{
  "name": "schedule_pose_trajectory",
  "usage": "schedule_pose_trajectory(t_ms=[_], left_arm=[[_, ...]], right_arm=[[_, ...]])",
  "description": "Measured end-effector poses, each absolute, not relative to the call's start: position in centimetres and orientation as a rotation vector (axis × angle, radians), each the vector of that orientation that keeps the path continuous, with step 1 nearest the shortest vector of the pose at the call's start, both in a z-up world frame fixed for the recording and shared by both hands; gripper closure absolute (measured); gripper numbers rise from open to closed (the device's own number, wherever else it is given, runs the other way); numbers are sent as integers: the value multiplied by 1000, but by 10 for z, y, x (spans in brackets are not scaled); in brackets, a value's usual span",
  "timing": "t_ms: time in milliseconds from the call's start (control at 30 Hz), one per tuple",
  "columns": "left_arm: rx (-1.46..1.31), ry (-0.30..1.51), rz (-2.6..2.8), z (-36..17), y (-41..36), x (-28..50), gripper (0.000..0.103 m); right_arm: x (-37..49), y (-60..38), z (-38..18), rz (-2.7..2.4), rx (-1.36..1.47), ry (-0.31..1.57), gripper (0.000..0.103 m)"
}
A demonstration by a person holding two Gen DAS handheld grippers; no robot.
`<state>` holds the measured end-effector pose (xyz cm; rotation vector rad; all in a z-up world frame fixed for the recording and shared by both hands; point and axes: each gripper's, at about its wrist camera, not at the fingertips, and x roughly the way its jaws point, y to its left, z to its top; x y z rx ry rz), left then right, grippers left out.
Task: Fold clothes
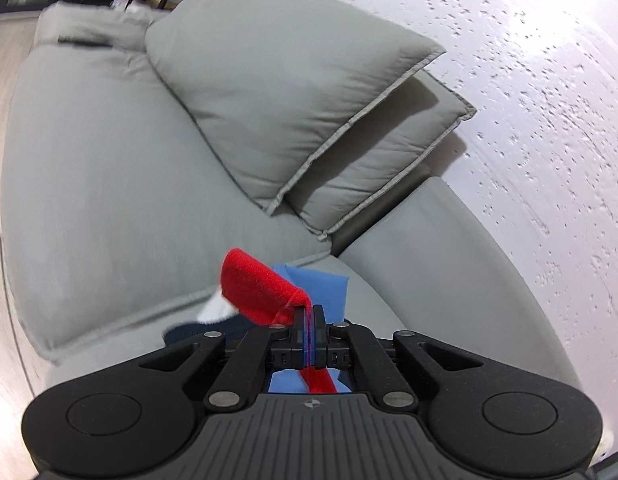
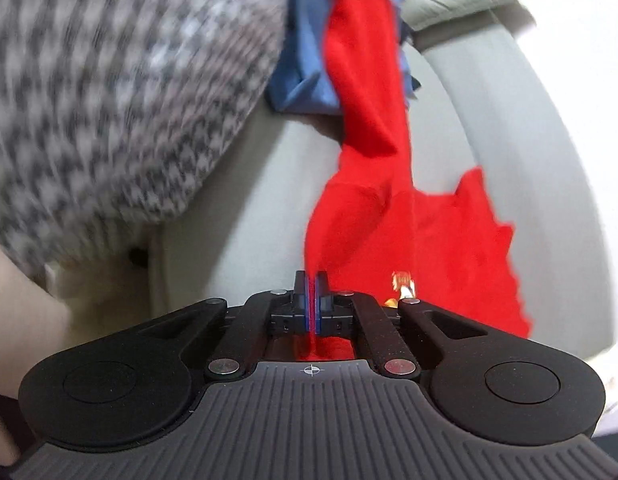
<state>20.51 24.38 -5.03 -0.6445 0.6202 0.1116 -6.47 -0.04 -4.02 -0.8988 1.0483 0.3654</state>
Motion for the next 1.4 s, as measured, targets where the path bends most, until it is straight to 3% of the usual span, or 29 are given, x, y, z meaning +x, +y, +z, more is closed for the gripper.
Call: schedule_pose_trajectory(t_ms=[167, 400, 500, 533, 567, 733, 867, 967, 1167, 1400], left_arm=[[-544, 660, 182, -49, 258, 211, 103], [-300, 839, 165, -98, 245, 256, 100], [-268, 888, 246, -107, 246, 251, 83], [-297, 880, 277, -107, 250, 242, 69], [-308, 872, 297, -106, 252, 236, 64], [-133, 766, 390, -79, 231, 192, 68], [-68, 640, 159, -39, 158, 182, 69], [-86, 665, -114, -31, 74, 204, 65], [-123, 780, -297, -89, -51, 272, 64], [-93, 886, -296, -178, -133, 372, 57]], right_arm=[[-61, -33, -4, 484, -683, 1064, 102], [-41, -54, -35, 473, -577, 1187, 97], [-45, -45, -44, 520, -661, 1205, 61], [-48, -41, -43, 537, -681, 1215, 46], [-54, -36, -39, 543, -717, 1221, 40], [-67, -64, 1, 466, -584, 1168, 39], [-47, -119, 42, 318, -331, 1106, 39], [-12, -176, 69, 162, -193, 1022, 40], [75, -301, 80, -117, -12, 887, 44], [174, -419, 25, -280, 141, 885, 56]])
